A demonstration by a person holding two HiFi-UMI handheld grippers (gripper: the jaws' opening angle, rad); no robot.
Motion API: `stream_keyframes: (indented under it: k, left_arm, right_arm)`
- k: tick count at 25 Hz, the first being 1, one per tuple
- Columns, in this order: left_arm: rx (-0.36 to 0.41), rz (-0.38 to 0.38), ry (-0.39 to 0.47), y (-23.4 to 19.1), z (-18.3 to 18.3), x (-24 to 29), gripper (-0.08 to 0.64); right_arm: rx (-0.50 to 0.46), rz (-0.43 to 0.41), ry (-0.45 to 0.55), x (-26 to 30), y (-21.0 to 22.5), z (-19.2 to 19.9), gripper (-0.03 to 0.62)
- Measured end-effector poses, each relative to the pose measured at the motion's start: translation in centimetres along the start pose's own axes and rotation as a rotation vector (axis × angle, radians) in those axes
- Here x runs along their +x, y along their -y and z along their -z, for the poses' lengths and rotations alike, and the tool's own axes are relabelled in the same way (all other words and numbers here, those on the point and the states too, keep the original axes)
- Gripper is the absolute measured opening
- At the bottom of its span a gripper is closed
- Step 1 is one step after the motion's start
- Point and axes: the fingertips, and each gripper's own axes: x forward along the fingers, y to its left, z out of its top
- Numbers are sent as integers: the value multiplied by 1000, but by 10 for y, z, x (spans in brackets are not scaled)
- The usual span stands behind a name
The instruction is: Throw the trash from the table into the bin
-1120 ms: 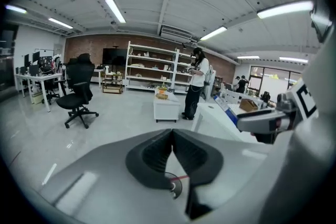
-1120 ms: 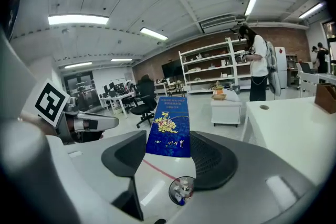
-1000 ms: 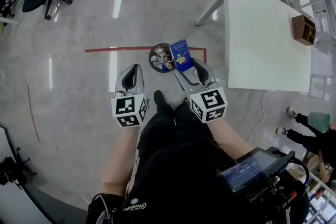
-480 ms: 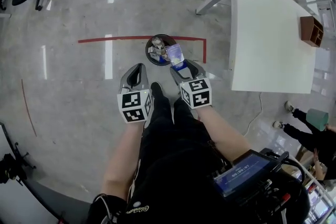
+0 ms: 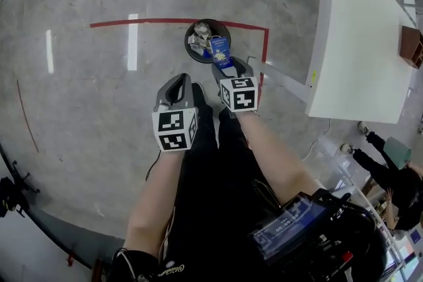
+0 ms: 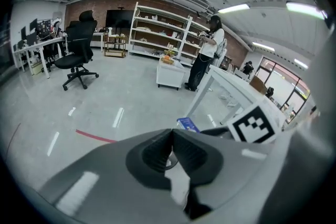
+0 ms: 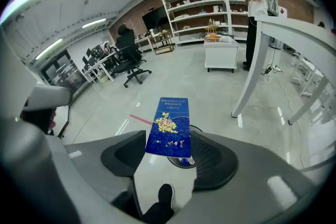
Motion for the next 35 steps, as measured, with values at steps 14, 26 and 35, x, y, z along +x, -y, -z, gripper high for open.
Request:
stream_keyframes:
  k: [14,26,35]
  left_arm:
    - [-5,1,18,-8,-4,-13,8]
    - [139,57,228,57,-101,-80,8]
    - [319,62,531,132,-216,-168,8]
  right_arm:
    - [-64,63,41,19,23,-25,379]
    - [-64,52,425,-166,10,-128,-1]
    - [-175,57,789,-340,-23,-229,-2]
